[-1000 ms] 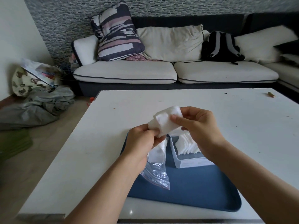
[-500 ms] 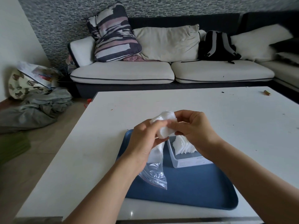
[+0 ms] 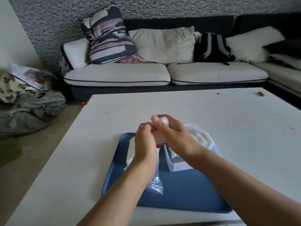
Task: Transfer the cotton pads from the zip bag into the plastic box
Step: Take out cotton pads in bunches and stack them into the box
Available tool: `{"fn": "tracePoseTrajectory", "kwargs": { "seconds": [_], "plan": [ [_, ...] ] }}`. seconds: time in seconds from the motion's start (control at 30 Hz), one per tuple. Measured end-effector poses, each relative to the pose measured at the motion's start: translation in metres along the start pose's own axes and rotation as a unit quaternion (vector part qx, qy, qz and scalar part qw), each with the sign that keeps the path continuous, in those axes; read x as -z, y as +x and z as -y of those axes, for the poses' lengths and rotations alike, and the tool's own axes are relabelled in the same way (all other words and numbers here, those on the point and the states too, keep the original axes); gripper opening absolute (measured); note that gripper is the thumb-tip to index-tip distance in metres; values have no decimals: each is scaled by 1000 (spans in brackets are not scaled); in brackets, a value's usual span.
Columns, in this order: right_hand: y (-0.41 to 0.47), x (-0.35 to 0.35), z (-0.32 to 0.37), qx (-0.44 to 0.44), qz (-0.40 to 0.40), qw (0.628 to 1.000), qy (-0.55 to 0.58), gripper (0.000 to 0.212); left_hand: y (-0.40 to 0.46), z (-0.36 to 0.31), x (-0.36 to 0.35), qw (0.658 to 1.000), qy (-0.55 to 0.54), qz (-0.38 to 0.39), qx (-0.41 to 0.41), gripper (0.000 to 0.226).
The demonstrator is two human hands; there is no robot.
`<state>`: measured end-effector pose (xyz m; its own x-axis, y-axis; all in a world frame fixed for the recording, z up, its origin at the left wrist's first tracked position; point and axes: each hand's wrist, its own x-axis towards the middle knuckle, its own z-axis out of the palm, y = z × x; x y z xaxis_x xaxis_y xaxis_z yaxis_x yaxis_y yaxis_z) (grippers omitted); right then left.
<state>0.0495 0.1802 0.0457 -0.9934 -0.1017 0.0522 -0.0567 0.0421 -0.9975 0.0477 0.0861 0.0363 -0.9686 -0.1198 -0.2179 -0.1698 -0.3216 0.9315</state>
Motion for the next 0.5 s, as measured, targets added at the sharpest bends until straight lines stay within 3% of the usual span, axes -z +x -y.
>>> {"fn": "tracePoseTrajectory", "kwargs": {
  "seconds": [0.13, 0.23, 0.33, 0.5],
  "plan": [
    [1, 11, 0, 10, 17, 996, -89, 44, 4, -7, -1, 999, 8, -19, -30, 23],
    [-3, 10, 6, -23, 58, 996, -56, 34, 5, -8, -4, 999, 7, 20, -45, 25],
    [3, 12, 3, -65, 34, 997, -30, 43, 5, -7, -10, 997, 1, 31, -67, 9],
    [15, 45, 0, -137, -21, 990, -13, 30, 22, 1, -15, 986, 130, 85, -53, 42]
  ]
}}
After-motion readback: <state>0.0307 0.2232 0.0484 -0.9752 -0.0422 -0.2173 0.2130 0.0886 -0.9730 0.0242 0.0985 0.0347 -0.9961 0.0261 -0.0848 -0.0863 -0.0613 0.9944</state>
